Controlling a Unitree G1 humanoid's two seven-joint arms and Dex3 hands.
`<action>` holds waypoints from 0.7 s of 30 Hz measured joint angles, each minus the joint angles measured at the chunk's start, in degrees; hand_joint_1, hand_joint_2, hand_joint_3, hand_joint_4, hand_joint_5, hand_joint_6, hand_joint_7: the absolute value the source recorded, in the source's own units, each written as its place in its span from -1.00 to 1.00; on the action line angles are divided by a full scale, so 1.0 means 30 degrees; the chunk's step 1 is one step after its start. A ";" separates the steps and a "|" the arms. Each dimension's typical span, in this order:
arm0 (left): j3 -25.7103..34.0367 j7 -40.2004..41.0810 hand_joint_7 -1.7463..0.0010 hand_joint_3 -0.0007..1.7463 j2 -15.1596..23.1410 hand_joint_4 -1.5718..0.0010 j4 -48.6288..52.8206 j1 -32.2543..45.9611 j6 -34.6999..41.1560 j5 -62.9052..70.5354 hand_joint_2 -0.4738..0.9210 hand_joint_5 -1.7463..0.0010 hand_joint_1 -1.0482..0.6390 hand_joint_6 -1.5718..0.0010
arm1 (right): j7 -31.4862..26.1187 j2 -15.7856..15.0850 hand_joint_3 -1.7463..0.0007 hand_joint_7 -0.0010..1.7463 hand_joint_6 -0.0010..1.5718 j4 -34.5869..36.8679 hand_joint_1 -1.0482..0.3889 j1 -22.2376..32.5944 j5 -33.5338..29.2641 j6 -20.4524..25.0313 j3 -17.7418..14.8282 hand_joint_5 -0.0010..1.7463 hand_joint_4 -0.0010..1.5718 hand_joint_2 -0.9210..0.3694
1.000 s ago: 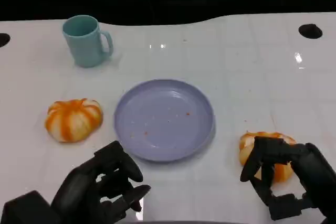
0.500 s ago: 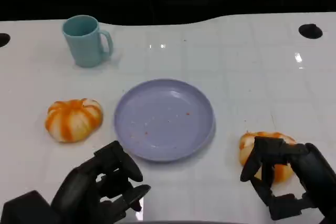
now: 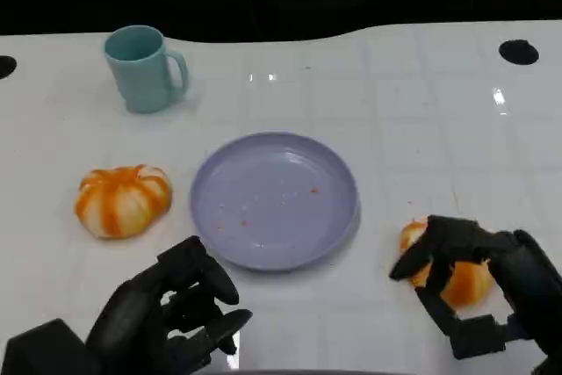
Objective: Grasp the bread from the table and place it into the plate.
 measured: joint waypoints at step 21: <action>-0.0303 0.0198 -0.99 -0.73 -0.0092 0.15 -0.0024 0.0016 -0.0017 0.0635 1.00 -1.00 -0.36 0.46 | 0.6893 -0.7214 1.00 -0.98 -0.48 -0.8449 -0.18 -0.0616 -0.7788 0.7089 -0.1334 -0.62 -0.69 -0.85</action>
